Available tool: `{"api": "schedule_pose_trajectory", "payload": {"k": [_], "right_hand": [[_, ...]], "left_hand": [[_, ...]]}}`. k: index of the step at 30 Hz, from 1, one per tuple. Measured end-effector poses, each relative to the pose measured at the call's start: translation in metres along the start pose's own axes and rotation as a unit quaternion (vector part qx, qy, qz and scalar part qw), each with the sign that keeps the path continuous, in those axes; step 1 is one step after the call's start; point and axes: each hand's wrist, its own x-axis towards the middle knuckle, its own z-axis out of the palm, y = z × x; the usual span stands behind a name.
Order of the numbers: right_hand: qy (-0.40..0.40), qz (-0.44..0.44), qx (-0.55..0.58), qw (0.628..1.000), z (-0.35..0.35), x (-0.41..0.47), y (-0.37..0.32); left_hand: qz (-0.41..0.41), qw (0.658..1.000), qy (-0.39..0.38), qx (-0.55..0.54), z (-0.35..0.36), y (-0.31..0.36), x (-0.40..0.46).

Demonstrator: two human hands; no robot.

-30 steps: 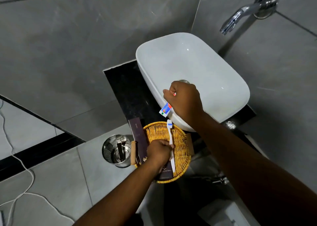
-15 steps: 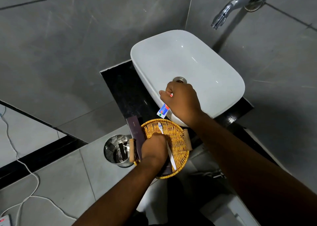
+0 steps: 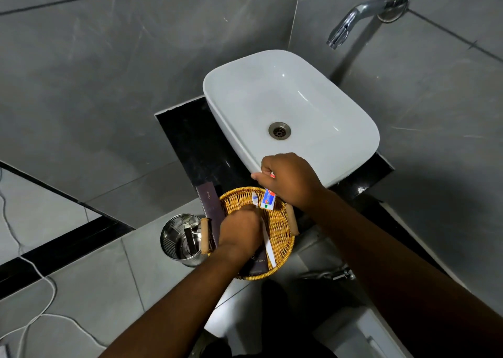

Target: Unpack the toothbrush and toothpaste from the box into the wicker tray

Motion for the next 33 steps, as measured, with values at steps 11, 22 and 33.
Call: {"api": "schedule_pose_trajectory", "payload": {"k": [11, 22, 33], "right_hand": [[-0.056, 0.021, 0.005, 0.998, 0.014, -0.02, 0.007], [0.08, -0.013, -0.173, 0.982, 0.014, -0.014, 0.009], [0.03, 0.025, -0.184, 0.982, 0.045, -0.04, 0.031]], "left_hand": [[-0.132, 0.798, -0.064, -0.584, -0.043, 0.013, -0.011], [-0.348, 0.751, -0.081, -0.555, 0.003, 0.022, -0.01], [-0.333, 0.805, -0.087, -0.482, 0.033, 0.025, 0.004]]}}
